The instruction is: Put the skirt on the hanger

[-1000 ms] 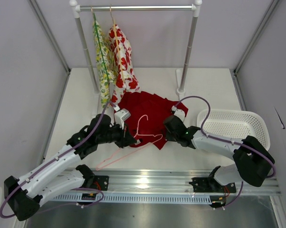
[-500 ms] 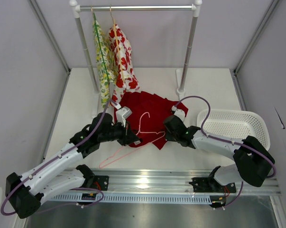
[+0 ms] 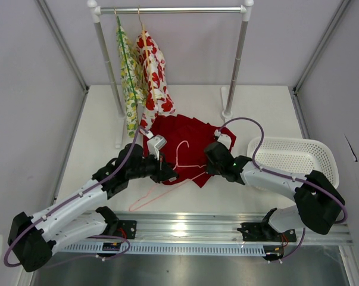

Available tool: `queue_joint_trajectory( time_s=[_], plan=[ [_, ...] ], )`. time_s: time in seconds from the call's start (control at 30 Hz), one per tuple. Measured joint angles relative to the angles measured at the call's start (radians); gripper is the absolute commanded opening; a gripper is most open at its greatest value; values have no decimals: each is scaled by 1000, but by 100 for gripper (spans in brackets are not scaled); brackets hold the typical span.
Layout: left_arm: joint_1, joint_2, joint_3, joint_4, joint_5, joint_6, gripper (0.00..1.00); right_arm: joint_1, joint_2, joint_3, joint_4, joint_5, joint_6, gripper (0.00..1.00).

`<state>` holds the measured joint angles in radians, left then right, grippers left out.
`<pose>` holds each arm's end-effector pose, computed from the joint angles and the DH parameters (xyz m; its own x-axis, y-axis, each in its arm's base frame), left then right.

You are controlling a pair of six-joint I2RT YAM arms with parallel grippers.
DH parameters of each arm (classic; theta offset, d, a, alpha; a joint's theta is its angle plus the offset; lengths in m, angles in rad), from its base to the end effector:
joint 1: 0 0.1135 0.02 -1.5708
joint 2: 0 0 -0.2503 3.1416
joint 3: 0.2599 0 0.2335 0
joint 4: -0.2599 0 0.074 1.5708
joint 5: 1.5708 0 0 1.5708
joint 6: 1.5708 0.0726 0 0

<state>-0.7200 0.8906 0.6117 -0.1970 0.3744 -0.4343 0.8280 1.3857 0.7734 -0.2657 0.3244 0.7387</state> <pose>0.1493 -0.1663 0.2388 -0.6735 0.0698 -0.7359 0.6335 0.5674 -0.5260 0.2093 0.1938 0.1690 -0.7622 0.1136 -0.6374 -0.0640 0.9665 0.2487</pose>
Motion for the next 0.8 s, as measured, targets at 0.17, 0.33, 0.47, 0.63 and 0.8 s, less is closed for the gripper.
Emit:
queue_joint_trajectory(
  time_s=[0.17, 0.33, 0.47, 0.63, 0.8],
  plan=[
    [0, 14, -37, 81, 17, -41, 0, 0, 0, 16, -3, 0, -4, 0],
    [0, 51, -60, 164, 21, -82, 0, 0, 0, 22, -13, -1, -10, 0],
    [0, 90, -72, 220, 20, -102, 0, 0, 3, 23, -16, -3, -13, 0],
    [0, 167, -83, 303, 11, -121, 0, 8, 9, 24, -20, -6, -17, 0],
    [0, 260, -88, 394, 12, -134, 0, 15, 11, 24, -28, -5, -25, 0]
  ],
)
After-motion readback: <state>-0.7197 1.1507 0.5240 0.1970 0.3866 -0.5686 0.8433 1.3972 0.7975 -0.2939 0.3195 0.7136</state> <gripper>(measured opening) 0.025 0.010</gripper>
